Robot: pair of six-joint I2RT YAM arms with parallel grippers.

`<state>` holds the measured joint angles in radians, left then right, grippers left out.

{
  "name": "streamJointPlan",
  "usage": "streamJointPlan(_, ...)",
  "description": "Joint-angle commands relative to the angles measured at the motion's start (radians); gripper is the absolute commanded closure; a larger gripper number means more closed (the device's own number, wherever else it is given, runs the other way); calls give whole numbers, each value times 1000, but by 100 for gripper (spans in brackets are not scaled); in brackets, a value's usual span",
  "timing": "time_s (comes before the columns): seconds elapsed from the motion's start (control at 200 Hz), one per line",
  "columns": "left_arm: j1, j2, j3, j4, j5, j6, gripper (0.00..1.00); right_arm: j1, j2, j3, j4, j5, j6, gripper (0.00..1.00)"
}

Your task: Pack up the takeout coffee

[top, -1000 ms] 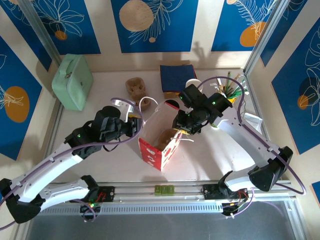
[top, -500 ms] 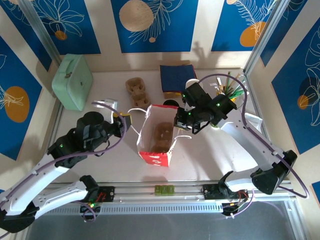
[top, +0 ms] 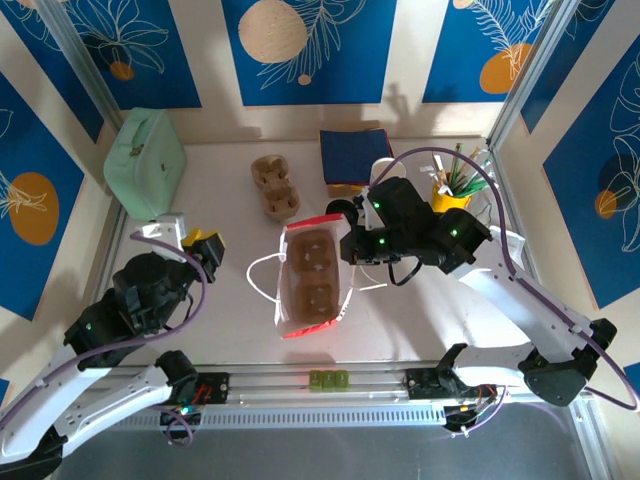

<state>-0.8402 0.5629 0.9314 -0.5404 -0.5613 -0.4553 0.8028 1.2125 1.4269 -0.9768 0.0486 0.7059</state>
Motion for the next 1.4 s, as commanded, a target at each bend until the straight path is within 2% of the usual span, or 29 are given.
streamJointPlan(0.0, -1, -20, -17, -11, -44, -8, 57, 28, -32, -19, 44, 4, -51, 100)
streamJointPlan(0.265, 0, -25, -22, -28, -52, -14, 57, 97, -94, -90, 121, 20, -128, 100)
streamJointPlan(0.61, -1, 19, -7, 0, -20, 9, 57, 102, -117, -125, 147, 13, -137, 100)
streamJointPlan(0.86, -1, 108, 71, -19, 38, 34, 55, 67, -60, -68, 90, 7, 8, 100)
streamJointPlan(1.105, -1, 262, 276, -149, 134, 34, 51, -7, 33, 3, 44, -78, 156, 100)
streamJointPlan(1.396, -3, 517, 659, -472, 249, -23, 53, -107, 112, -5, 70, -163, 262, 100)
